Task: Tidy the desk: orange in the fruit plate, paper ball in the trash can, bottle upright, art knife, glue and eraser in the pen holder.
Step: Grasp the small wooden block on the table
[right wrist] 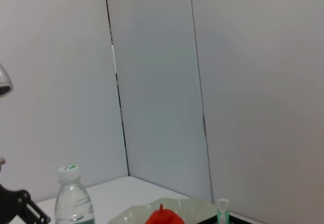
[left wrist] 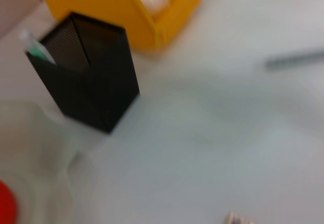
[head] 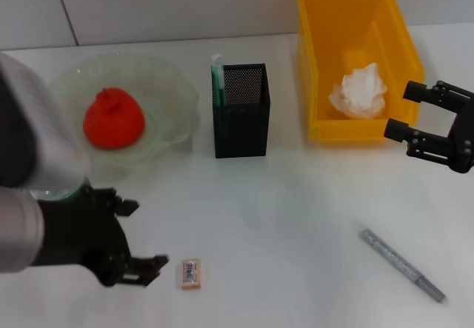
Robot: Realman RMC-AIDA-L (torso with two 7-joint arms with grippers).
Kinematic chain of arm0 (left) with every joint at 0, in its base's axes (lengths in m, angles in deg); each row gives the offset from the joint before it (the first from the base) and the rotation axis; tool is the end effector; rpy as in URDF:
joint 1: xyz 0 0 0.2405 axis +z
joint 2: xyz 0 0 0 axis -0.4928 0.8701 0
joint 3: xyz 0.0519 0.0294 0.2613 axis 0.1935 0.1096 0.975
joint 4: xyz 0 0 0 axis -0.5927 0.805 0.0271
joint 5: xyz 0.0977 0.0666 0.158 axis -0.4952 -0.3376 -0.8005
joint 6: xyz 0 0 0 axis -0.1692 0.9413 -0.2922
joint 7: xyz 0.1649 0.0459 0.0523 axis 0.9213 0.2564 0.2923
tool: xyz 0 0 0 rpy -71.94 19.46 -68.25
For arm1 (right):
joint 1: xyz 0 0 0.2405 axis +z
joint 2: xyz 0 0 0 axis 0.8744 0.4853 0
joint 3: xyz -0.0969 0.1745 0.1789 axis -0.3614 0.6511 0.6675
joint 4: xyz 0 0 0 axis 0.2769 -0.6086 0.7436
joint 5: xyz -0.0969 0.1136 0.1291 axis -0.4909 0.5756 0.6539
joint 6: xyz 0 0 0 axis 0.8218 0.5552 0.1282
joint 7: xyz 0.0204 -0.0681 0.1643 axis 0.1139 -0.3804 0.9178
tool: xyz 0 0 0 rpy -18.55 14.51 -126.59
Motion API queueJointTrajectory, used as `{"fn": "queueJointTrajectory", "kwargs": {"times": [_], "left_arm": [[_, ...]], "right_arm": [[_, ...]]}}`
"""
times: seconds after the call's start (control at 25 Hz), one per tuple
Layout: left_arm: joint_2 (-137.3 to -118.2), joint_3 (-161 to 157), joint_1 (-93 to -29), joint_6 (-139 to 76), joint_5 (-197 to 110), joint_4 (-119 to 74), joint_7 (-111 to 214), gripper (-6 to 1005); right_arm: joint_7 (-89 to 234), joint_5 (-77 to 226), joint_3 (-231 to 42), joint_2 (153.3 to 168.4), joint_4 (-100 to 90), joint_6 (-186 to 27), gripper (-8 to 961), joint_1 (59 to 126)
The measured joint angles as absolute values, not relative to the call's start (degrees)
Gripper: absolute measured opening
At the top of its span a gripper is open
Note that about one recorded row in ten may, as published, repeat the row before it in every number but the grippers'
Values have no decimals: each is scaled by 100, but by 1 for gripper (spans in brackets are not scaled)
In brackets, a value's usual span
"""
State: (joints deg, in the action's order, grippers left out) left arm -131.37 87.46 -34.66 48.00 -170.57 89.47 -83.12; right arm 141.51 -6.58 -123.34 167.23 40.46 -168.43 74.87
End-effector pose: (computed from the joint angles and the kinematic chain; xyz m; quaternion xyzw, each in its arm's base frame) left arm -0.1847 0.2507 -0.0268 -0.9678 -0.1515 0.0928 0.1783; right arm 0.2804 0.2892 0.0411 -0.8852 0.1640 0.3406 0.2713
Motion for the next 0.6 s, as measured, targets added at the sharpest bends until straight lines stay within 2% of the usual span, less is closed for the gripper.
{"fn": "queueJointTrajectory", "kwargs": {"times": [0.12,0.2,0.6], "left_arm": [[-13144,9279,-3773,5019,-17782,9004,-8510,832],[-13148,9849,-4210,5233,-18303,9008,-8605,832],[-13150,10125,-4703,5526,-18588,8968,-8027,831]], "right_arm": [[14119,-658,-12345,16722,3990,-16835,762,7526],[14051,-658,-12335,16722,3862,-16831,762,7562],[13965,-658,-12345,16722,3736,-16828,762,7542]]}}
